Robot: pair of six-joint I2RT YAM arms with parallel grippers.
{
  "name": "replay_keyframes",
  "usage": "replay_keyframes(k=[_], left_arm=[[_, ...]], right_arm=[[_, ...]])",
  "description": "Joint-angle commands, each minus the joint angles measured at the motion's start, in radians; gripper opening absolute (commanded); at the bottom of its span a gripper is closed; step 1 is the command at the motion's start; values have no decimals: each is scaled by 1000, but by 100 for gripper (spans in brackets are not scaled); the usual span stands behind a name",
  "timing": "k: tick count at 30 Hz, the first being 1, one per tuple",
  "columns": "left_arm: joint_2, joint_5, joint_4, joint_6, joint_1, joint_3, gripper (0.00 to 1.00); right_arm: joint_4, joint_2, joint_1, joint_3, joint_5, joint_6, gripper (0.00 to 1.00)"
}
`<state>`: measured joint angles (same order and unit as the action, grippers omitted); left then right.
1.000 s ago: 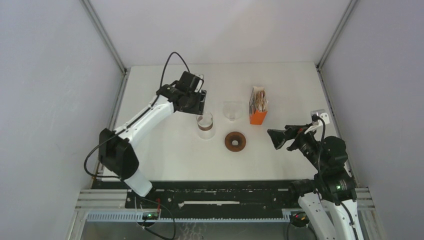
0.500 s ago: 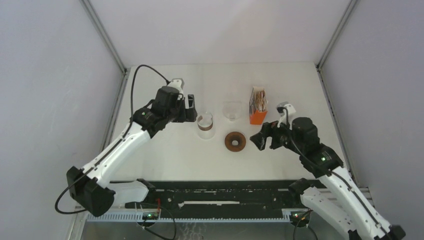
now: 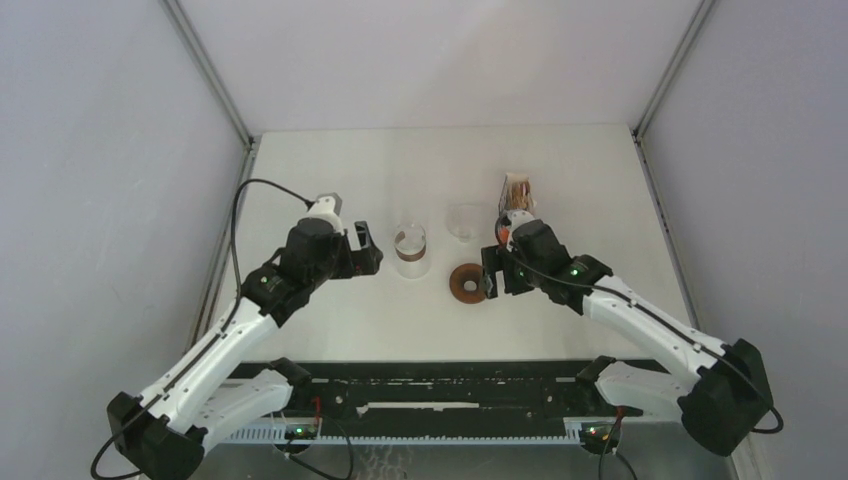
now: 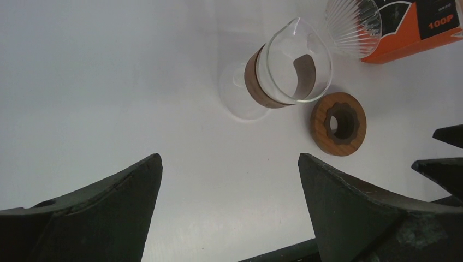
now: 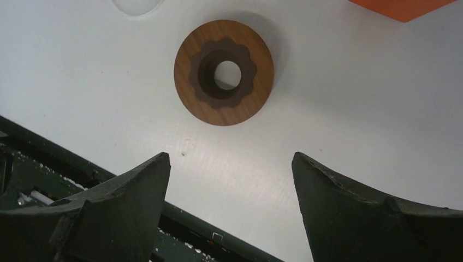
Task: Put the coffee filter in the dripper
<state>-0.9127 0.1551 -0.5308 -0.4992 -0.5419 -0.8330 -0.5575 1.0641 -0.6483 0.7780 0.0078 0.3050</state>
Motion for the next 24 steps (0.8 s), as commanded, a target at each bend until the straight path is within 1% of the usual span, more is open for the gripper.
replay_keyframes(k=[1, 3, 6, 13, 19, 24], left_arm=[[68, -6, 71, -37, 5, 63, 100], [77, -13, 75, -39, 5, 75, 100], [82, -22, 85, -39, 4, 80, 100], [86, -33, 97, -42, 5, 82, 100], [90, -47, 111, -50, 4, 96, 100], [94, -58, 113, -56, 5, 101, 100]], right_arm=[[122, 67, 83, -3, -67, 44, 89], [175, 86, 138, -28, -167, 63, 86], [256, 105, 186, -65, -233, 96, 85], [363, 197, 222, -97, -283, 141, 82], [423, 301, 224, -100, -281, 163, 80], [464, 356, 223, -101, -284, 177, 76]])
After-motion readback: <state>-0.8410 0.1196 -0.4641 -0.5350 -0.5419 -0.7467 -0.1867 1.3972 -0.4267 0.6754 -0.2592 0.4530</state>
